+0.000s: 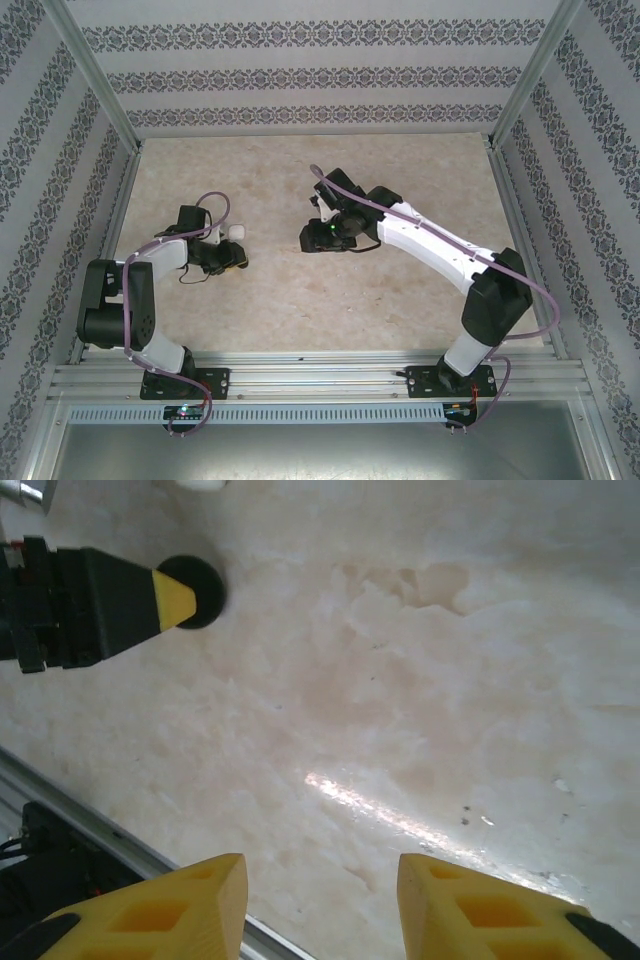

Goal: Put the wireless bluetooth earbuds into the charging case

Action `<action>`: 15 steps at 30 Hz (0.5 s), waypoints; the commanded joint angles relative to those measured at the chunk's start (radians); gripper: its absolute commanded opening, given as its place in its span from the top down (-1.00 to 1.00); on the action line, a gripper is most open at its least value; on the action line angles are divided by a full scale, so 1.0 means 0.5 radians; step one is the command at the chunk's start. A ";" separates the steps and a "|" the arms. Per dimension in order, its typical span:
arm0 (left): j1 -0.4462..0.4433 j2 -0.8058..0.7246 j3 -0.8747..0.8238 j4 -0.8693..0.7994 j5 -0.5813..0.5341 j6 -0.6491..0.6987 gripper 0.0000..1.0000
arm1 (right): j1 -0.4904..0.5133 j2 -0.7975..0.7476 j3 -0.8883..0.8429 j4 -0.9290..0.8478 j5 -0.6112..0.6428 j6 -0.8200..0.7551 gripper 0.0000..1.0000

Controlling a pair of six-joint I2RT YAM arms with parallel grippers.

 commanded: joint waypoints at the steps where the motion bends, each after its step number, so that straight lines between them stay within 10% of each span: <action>1: 0.032 -0.060 -0.007 -0.145 -0.104 0.105 0.37 | -0.007 -0.132 0.022 -0.146 0.259 -0.092 0.03; 12: 0.057 -0.399 0.144 -0.371 -0.391 0.317 0.14 | -0.252 -0.540 -0.157 -0.157 0.563 -0.168 -0.30; 15: 0.057 -0.515 0.220 -0.414 -0.457 0.450 0.07 | -0.363 -0.723 -0.279 -0.113 0.657 -0.210 -0.74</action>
